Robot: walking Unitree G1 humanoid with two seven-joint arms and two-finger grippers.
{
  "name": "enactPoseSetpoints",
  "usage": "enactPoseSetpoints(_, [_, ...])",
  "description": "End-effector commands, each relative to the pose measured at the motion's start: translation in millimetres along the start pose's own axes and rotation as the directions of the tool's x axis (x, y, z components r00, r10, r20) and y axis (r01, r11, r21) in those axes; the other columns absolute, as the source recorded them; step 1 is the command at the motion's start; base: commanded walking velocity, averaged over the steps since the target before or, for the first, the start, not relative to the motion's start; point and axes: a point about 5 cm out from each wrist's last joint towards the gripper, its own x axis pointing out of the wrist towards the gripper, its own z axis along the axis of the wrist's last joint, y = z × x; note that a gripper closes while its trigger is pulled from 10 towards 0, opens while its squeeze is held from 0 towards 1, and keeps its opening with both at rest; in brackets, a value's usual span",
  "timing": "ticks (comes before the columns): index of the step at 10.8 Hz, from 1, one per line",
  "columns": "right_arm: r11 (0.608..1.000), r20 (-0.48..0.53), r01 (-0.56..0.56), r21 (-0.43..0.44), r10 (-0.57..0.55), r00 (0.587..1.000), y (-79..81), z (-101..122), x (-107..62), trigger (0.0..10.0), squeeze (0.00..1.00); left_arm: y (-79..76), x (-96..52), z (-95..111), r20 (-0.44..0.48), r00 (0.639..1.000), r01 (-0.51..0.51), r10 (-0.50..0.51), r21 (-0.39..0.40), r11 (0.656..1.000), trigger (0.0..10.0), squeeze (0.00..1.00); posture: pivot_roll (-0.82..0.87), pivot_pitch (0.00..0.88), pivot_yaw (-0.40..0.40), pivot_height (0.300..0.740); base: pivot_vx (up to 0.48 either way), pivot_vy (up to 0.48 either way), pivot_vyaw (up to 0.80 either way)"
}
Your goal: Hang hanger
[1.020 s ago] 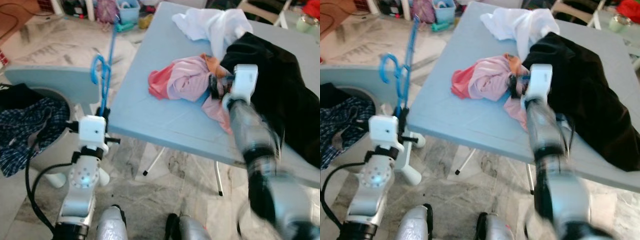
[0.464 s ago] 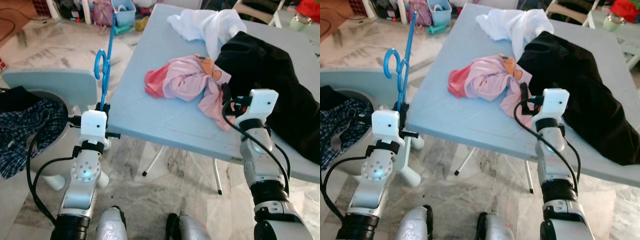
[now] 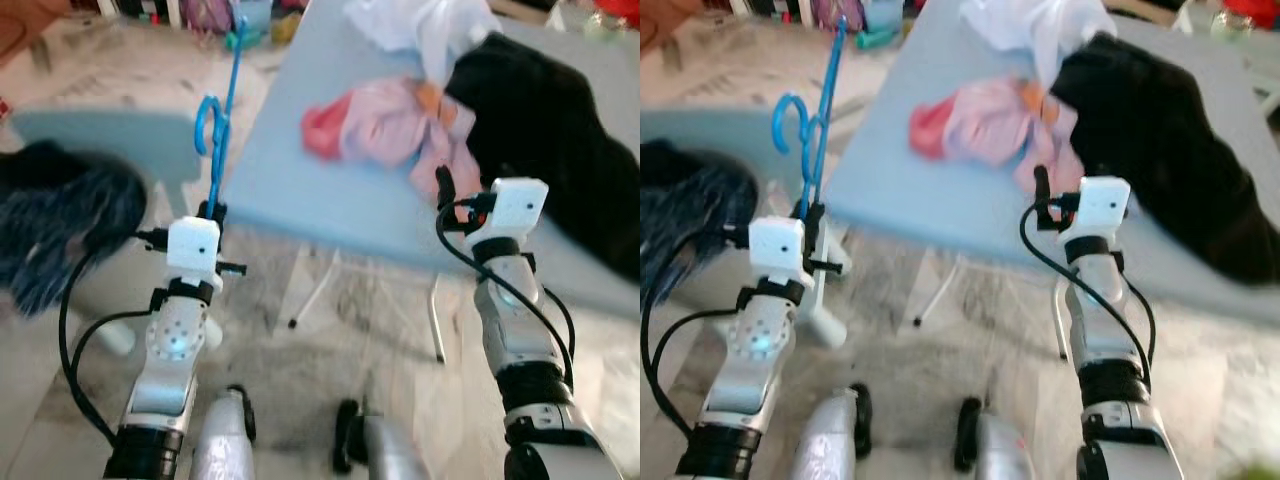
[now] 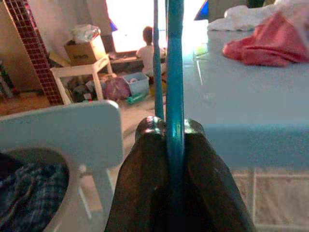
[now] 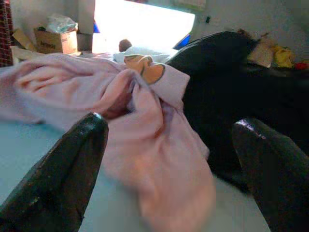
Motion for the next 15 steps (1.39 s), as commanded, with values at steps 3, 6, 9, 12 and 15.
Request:
enactPoseSetpoints(3, [1.0, -0.014, 0.029, 0.005, -0.029, 0.999, -5.7, -3.6, -10.4, 10.0, 1.0, -6.8, -5.6, -7.2, -0.028, 0.999, 0.04, -0.04, 0.0, 0.999, 10.0, 0.0, 0.08, 0.13, -0.067, 0.74, -0.11, 0.0, 0.0])
enactPoseSetpoints(6, [0.999, -0.054, 0.031, 0.018, -0.03, 0.998, -1.7, -13.8, -22.9, 10.0, 1.0, -5.6, -19.7, -25.5, -0.113, 0.991, 0.065, -0.068, -0.03, 0.997, 10.0, 0.0, 0.07, 0.121, -0.065, 0.74, 0.0, 0.0, 0.0])
enactPoseSetpoints(9, [0.997, -0.113, 0.072, 0.017, -0.07, 0.991, -7.9, -24.1, -31.8, 10.0, 1.0, -7.5, -33.8, -43.7, -0.181, 0.977, 0.097, -0.109, -0.075, 0.992, 10.0, 0.0, 0.06, 0.101, -0.066, 0.74, 0.0, 0.48, -0.53])
enactPoseSetpoints(12, [0.995, -0.15, 0.098, -0.004, -0.097, 0.984, -17.4, -33.4, -42.4, 10.0, 0.56, -4.5, -34.5, -47.1, -0.196, 0.974, 0.101, -0.117, -0.091, 0.991, 10.0, 0.0, 0.05, 0.101, -0.056, 0.74, 0.0, 0.48, -0.8])
enactPoseSetpoints(15, [0.996, -0.183, 0.091, 0.008, -0.088, 0.979, -15.3, -39.9, -45.8, 10.0, 0.0, 1.3, -27.1, -44.1, -0.181, 0.974, 0.116, -0.134, -0.11, 0.987, 10.0, 0.0, 0.05, 0.102, -0.055, 0.74, 0.0, 0.48, -0.8])
